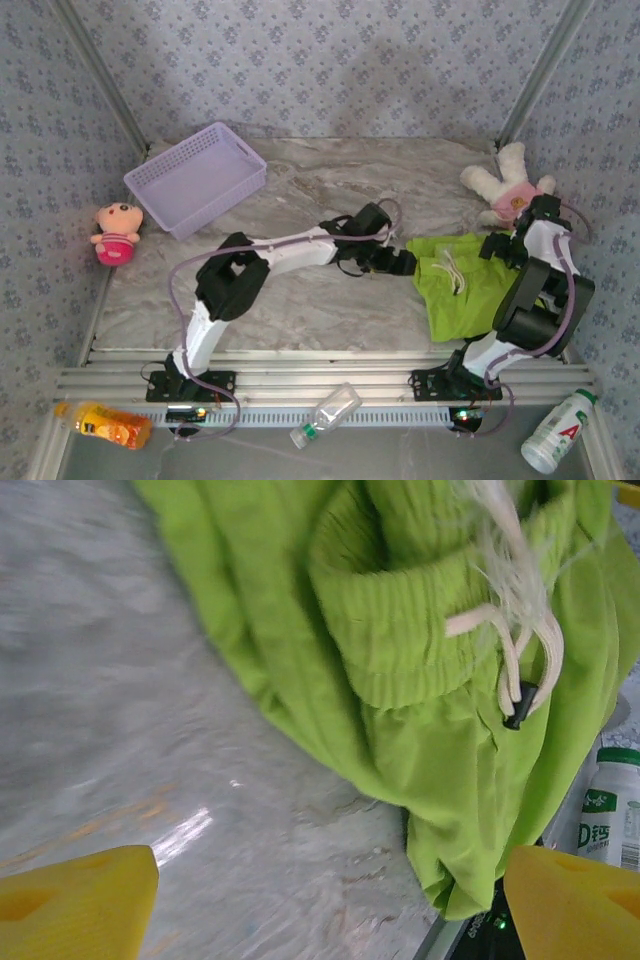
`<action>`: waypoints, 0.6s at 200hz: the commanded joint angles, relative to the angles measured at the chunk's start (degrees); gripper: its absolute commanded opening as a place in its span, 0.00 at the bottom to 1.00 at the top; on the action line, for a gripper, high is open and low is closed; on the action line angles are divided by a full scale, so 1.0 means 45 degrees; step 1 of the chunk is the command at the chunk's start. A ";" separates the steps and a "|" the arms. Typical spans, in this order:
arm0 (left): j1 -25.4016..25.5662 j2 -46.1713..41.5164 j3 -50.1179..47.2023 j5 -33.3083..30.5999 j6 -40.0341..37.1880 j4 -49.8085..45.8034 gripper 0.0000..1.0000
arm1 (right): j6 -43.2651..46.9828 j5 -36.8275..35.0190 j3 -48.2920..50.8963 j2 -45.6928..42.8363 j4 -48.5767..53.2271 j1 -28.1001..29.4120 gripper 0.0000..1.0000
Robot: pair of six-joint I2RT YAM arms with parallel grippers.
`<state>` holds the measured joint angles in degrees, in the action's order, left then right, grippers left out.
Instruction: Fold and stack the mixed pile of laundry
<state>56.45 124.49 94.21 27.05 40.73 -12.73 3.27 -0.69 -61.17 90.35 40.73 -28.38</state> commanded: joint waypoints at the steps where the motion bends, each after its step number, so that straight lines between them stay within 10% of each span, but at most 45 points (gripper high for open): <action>1: 0.0278 0.0869 0.1138 0.0259 0.0599 0.0948 0.90 | -0.0059 0.0801 -0.0374 0.0726 -0.0537 -0.0021 0.89; 78: 0.1174 0.4454 0.5606 -0.0425 0.1178 -0.1060 0.79 | -0.0006 0.1424 -0.0984 0.1880 -0.0013 -0.0119 0.22; 120: 0.1285 0.5188 0.7056 -0.0381 0.1380 -0.1684 0.27 | -0.0255 0.1385 -0.1116 0.1742 0.0771 -0.0218 0.00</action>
<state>61.41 146.12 122.28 25.50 46.30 -16.91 3.18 5.58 -64.45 98.02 40.97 -28.53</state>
